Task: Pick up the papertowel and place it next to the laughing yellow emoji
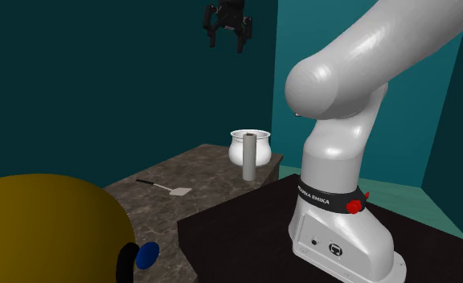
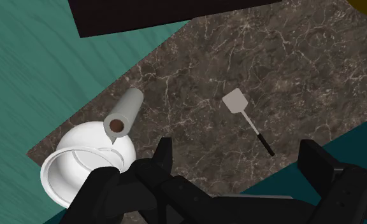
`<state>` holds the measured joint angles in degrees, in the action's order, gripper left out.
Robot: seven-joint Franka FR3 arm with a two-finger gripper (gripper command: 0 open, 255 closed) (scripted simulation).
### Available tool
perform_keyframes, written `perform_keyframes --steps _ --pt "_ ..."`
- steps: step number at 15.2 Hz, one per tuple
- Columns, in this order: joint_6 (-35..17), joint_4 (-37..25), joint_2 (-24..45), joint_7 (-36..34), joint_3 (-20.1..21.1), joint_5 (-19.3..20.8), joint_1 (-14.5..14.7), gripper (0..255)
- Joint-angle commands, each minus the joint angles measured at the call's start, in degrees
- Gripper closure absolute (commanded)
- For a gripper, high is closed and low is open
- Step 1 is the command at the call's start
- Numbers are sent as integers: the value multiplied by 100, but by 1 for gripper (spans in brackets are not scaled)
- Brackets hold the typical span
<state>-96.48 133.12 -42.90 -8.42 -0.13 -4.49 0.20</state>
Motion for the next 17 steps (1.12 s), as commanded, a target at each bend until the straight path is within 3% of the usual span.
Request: perform_keyframes --steps 1,9,17 --pt "0 0 0 0 0 0 0 0" --pt "-1321 992 353 706 -602 245 -230 0" --pt "-2762 1517 1298 1484 -1282 360 -405 0"
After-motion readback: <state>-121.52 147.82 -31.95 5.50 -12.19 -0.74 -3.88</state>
